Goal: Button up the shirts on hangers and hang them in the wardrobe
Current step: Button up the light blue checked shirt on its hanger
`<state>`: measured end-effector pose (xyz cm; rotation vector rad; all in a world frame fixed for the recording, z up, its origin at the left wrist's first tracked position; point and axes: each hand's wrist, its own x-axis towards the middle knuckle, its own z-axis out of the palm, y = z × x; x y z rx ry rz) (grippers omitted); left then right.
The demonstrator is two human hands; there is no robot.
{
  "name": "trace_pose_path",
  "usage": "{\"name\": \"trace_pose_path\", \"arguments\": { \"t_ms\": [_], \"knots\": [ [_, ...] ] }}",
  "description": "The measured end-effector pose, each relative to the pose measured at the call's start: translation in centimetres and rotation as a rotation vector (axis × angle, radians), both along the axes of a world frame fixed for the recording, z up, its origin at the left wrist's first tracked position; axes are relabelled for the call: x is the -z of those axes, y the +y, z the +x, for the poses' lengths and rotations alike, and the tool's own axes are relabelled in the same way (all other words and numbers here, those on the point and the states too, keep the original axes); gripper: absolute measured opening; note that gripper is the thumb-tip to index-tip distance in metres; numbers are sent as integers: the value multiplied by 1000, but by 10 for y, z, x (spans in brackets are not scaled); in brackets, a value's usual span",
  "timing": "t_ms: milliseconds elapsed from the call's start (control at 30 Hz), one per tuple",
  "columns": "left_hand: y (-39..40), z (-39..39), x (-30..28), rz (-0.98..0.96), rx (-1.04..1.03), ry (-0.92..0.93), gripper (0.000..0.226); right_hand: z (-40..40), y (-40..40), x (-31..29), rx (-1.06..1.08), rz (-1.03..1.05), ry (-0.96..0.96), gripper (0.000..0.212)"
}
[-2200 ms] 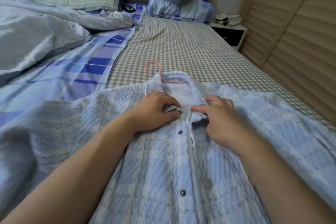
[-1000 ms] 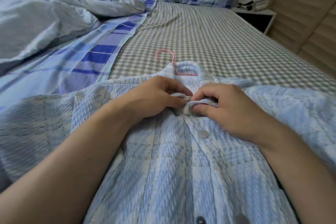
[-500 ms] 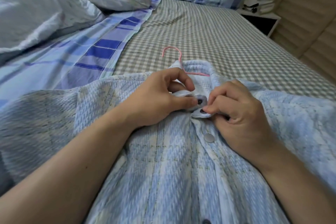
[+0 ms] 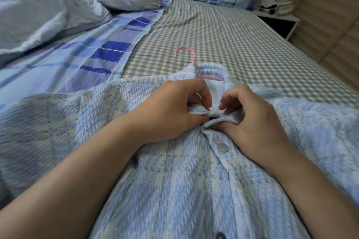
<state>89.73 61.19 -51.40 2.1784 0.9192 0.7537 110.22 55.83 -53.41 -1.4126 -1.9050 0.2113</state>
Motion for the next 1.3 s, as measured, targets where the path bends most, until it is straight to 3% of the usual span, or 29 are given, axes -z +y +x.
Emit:
{"name": "trace_pose_path", "arguments": {
  "t_ms": [100,200,333,567,700,867,1100,1300],
  "knots": [
    [-4,1,-3,178,24,121,21,0,1,-2,-1,-46,-21,33],
    [-6,1,-4,226,54,186,28,1,3,-2,4,-50,3,25],
    [-6,9,5,192,-27,99,29,-1,4,-3,39,-75,42,25],
    [-4,13,11,84,-48,43,25,0,5,-7,-5,-78,-42,51],
    [-4,15,11,-32,-97,-54,24,18,13,-14,17,-64,18,40],
    [-6,19,10,-20,-143,30,21,24,19,-16,60,30,184,30],
    [-5,23,10,-82,-213,119,12,16,23,-11,41,211,-6,20],
    [-7,26,8,-10,-173,249,13,12,21,-9,90,98,84,20]
  ]
}}
